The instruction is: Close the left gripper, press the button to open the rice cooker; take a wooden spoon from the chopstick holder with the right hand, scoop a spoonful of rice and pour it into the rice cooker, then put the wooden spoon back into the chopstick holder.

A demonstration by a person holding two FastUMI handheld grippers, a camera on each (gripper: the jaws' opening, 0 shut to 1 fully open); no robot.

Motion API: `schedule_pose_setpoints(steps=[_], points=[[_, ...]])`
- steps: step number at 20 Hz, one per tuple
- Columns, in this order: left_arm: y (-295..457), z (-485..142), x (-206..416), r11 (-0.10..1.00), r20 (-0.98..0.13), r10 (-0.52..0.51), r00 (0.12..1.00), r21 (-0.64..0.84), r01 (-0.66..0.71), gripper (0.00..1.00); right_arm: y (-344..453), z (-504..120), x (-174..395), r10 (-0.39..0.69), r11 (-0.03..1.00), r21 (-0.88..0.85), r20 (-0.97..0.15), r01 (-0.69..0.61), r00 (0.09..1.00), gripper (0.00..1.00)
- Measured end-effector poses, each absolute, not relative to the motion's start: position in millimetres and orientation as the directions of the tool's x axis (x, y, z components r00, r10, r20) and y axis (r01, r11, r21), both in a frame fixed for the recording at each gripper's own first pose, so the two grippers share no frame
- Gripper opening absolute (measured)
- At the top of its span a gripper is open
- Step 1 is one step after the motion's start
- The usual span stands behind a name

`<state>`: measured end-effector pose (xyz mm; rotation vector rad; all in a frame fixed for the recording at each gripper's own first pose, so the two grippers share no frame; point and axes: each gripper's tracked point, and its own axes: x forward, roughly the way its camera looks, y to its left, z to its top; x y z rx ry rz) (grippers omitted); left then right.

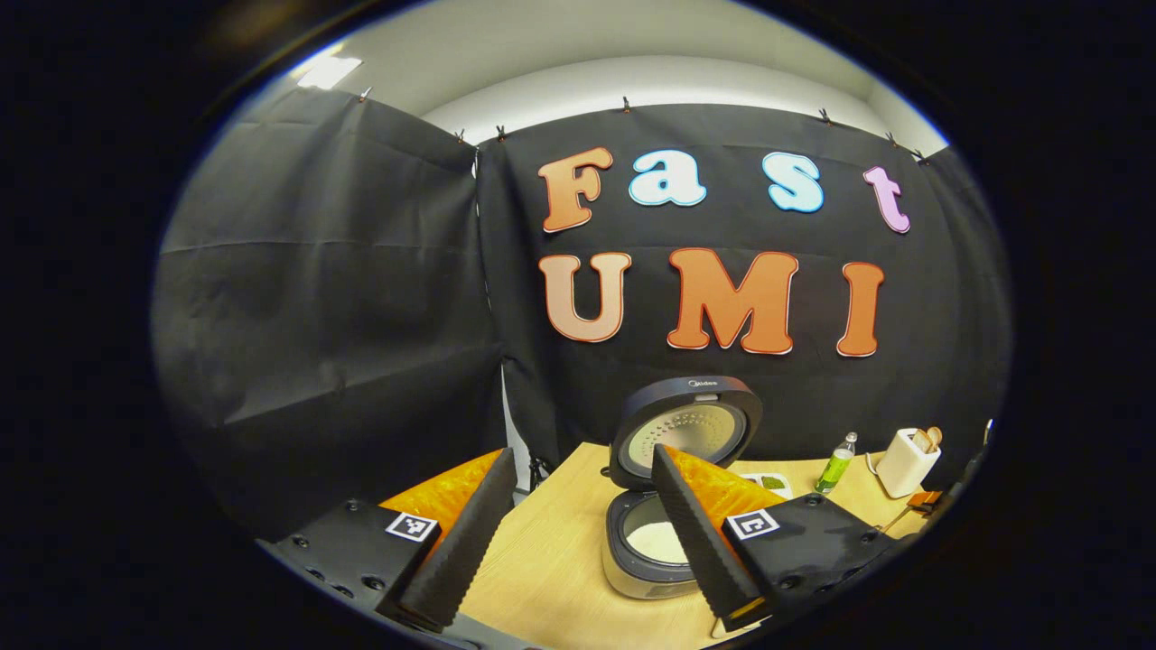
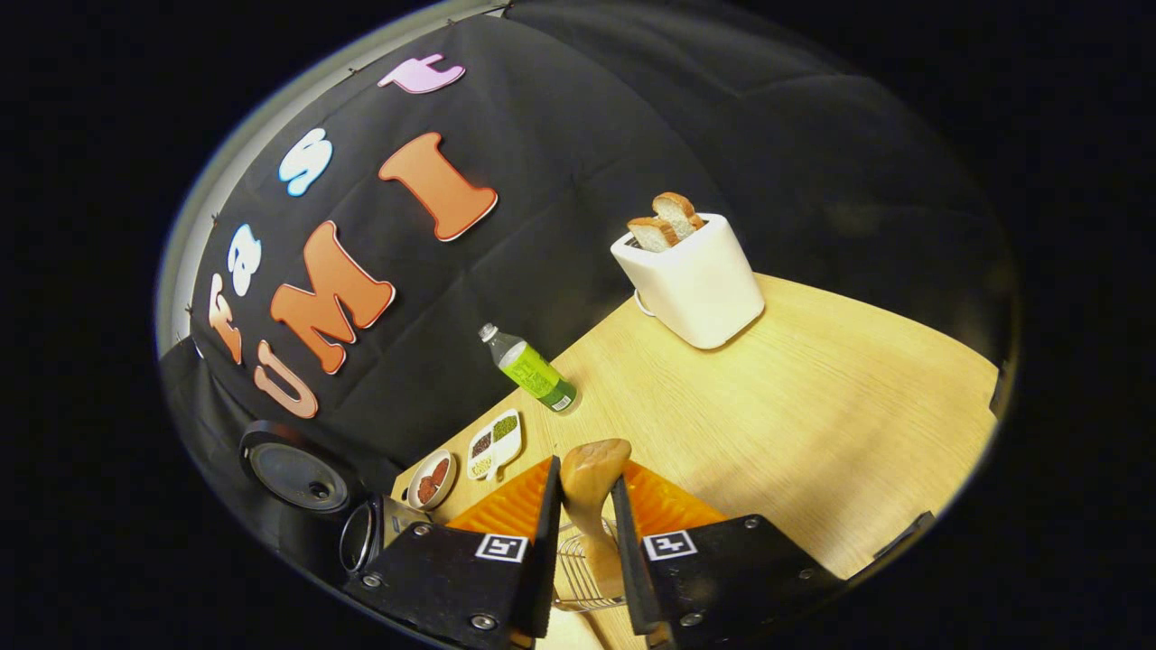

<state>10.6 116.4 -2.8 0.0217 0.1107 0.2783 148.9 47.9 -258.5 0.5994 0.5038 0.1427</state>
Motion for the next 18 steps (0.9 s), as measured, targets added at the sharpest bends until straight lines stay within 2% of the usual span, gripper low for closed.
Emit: schedule_pose_setpoints(steps=[4, 10, 18], points=[[111.1, -5.8, 13.6, 0.965, -0.119, 0.264, 0.957, 0.036, -0.262, 0.98, 57.7, -248.6, 145.6, 0.294, 0.802, 0.597, -0.398, 0.002, 0.869, 0.22], [103.7, 2.4, 17.5, 0.974, -0.104, 0.226, 0.968, 0.009, -0.227, 1.0, 64.5, -199.5, 135.6, 0.312, 0.816, 0.574, -0.333, -0.072, 0.89, 0.21], [104.3, 9.1, 21.3, 0.986, -0.09, 0.165, 0.982, 0.003, -0.165, 0.99, 103.6, -128.9, 83.8, 0.375, 0.819, 0.536, -0.236, -0.202, 0.896, 0.21]])
